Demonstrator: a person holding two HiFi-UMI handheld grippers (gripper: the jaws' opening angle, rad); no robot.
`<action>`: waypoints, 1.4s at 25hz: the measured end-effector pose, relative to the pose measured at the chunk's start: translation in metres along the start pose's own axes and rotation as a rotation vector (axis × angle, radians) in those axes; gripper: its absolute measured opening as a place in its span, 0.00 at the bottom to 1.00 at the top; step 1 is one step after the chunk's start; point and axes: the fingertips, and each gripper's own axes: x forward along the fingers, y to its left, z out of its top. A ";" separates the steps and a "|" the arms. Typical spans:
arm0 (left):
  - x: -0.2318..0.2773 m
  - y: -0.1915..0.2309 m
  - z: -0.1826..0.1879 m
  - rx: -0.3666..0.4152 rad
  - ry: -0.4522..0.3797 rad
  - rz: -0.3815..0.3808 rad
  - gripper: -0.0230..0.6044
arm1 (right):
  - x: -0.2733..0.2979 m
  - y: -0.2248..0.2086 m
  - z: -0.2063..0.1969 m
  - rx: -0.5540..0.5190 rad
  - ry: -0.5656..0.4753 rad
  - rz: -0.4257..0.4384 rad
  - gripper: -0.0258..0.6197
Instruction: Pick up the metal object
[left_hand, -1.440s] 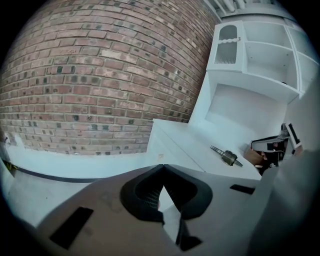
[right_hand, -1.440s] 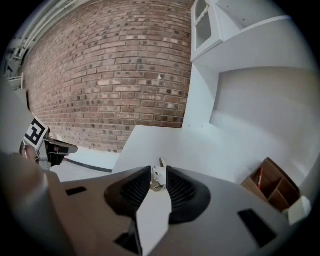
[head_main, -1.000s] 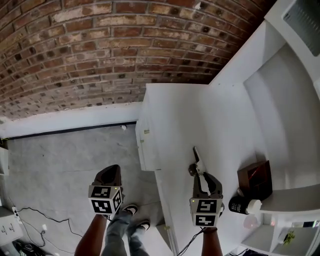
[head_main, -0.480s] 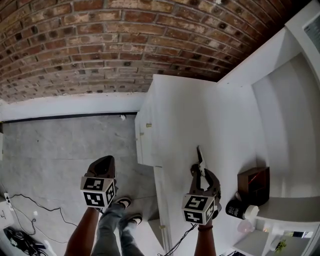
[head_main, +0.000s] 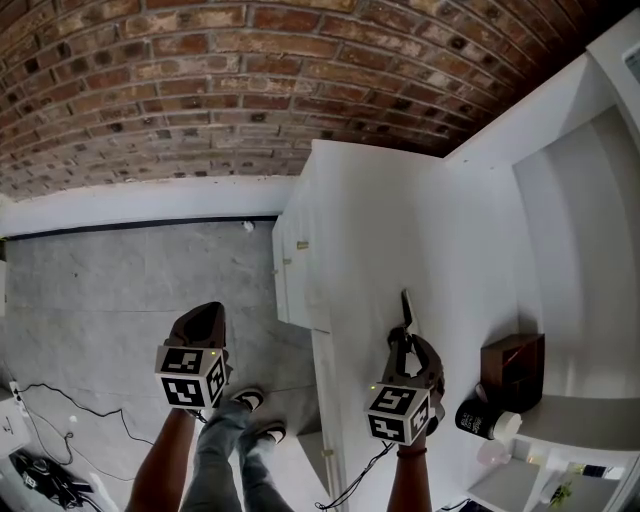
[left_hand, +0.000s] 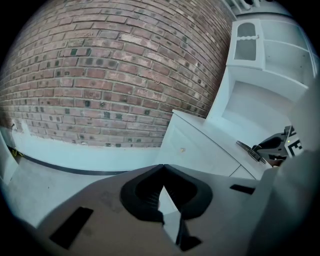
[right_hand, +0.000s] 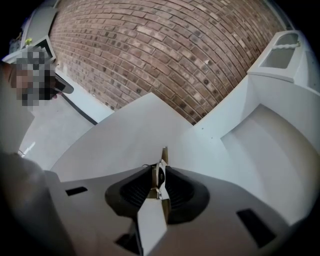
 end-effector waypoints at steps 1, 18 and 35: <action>0.001 0.001 0.000 -0.001 0.002 0.000 0.06 | 0.001 0.000 0.000 0.001 0.001 -0.005 0.17; 0.010 -0.002 0.004 -0.004 0.014 -0.001 0.06 | 0.002 -0.007 -0.001 -0.036 0.010 -0.057 0.10; 0.006 -0.017 0.028 0.019 -0.013 -0.014 0.06 | -0.002 -0.023 -0.002 -0.055 0.008 -0.081 0.05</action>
